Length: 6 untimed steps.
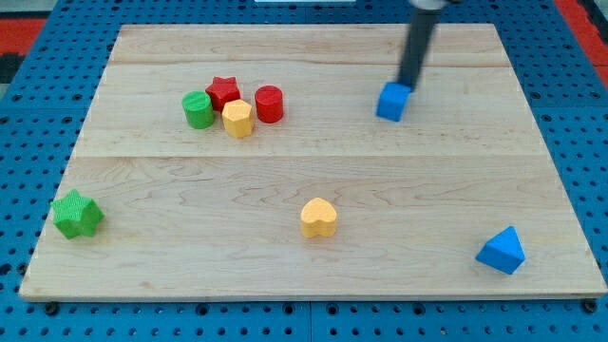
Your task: Move the blue cube below the red circle
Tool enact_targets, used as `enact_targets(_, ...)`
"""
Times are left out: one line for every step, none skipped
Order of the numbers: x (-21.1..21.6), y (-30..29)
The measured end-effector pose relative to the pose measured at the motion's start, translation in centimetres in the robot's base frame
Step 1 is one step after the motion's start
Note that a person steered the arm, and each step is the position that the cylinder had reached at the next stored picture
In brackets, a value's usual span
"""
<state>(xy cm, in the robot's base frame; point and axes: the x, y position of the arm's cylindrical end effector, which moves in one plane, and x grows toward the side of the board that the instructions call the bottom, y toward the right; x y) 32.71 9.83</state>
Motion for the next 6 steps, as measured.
enact_targets(0.6, 0.5)
enact_targets(4.5, -0.7)
enact_targets(5.5, -0.7)
enact_targets(7.8, 2.1)
enact_targets(9.1, -2.1)
enact_targets(8.9, -10.5)
